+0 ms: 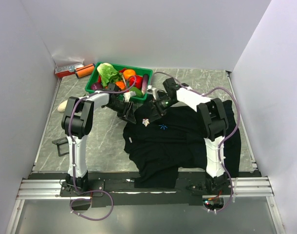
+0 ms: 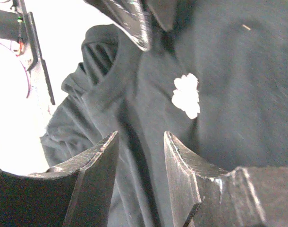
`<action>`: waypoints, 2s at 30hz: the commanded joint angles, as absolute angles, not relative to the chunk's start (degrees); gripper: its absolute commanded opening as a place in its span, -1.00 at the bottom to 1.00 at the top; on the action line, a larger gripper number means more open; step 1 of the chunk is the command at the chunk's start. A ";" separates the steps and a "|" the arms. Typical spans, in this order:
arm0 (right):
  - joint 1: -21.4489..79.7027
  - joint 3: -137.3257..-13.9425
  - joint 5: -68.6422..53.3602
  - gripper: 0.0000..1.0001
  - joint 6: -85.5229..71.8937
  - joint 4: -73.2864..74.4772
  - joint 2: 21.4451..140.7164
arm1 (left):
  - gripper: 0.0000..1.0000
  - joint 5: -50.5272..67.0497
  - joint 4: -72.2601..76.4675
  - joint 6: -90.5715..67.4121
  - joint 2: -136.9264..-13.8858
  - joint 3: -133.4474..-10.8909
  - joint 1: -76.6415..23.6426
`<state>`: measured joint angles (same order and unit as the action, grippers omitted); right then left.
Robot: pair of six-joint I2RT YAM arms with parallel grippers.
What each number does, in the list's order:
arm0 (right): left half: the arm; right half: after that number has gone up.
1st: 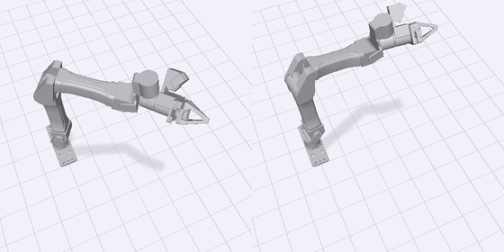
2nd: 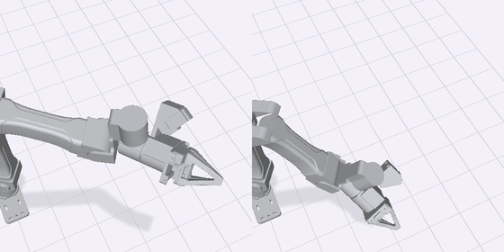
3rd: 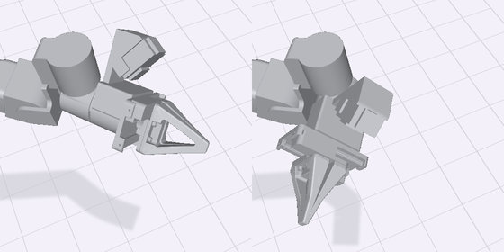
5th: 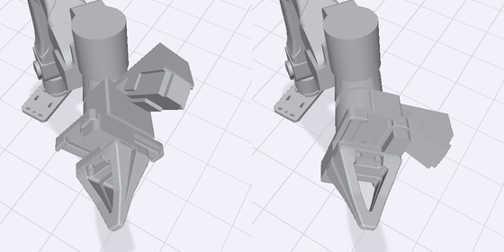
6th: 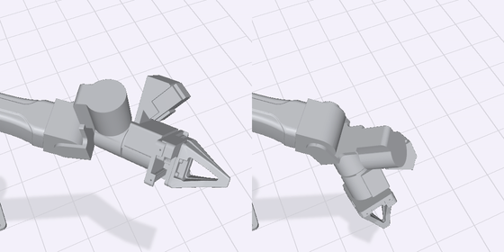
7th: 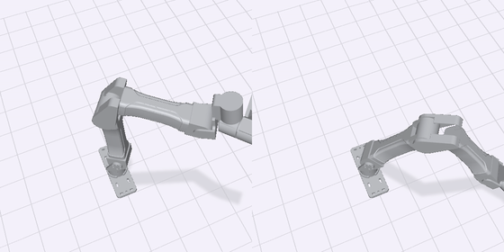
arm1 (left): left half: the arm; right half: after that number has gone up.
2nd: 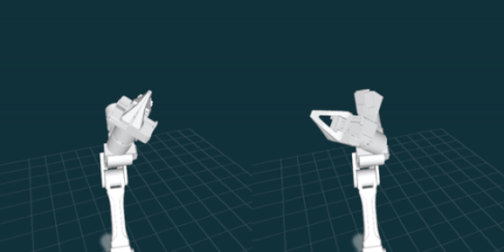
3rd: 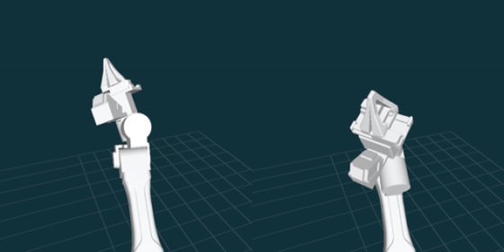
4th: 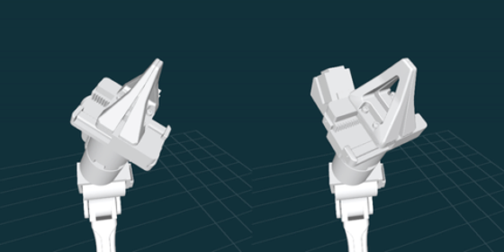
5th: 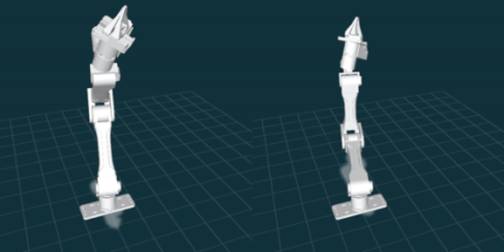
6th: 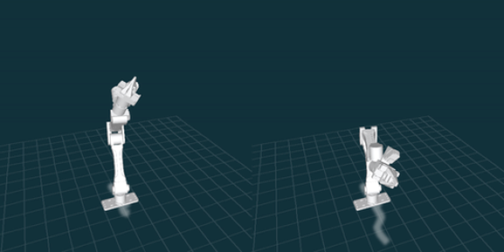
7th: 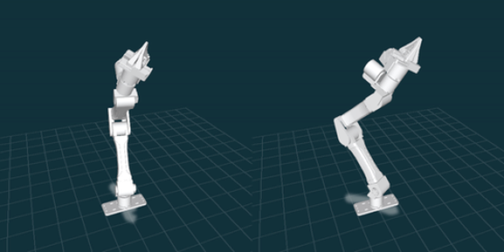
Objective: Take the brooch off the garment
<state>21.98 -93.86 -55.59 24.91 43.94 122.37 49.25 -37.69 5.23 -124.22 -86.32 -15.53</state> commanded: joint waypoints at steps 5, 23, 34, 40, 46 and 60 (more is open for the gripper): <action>23.29 -96.33 -51.43 0.06 21.18 40.51 125.94 | -0.10 52.21 -33.22 2.55 -122.52 -82.79 -14.59; 23.47 -103.62 -53.00 -0.10 18.90 43.07 132.80 | -0.08 51.42 -34.45 3.07 -122.96 -84.64 -14.68; 23.82 -105.91 -52.65 -0.26 18.10 45.70 135.44 | -0.08 51.42 -34.89 3.25 -124.10 -86.22 -14.68; 23.91 -106.00 -53.00 -0.67 18.28 45.88 134.38 | -0.08 51.59 -35.07 3.34 -124.37 -86.75 -14.68; 23.73 -106.70 -55.98 -1.00 16.96 45.88 132.98 | -0.05 57.63 -35.07 6.59 -121.91 -86.40 -14.68; 23.82 -107.05 -67.32 -1.00 18.81 48.95 131.84 | -0.10 61.61 -32.61 6.77 -122.52 -87.45 -15.82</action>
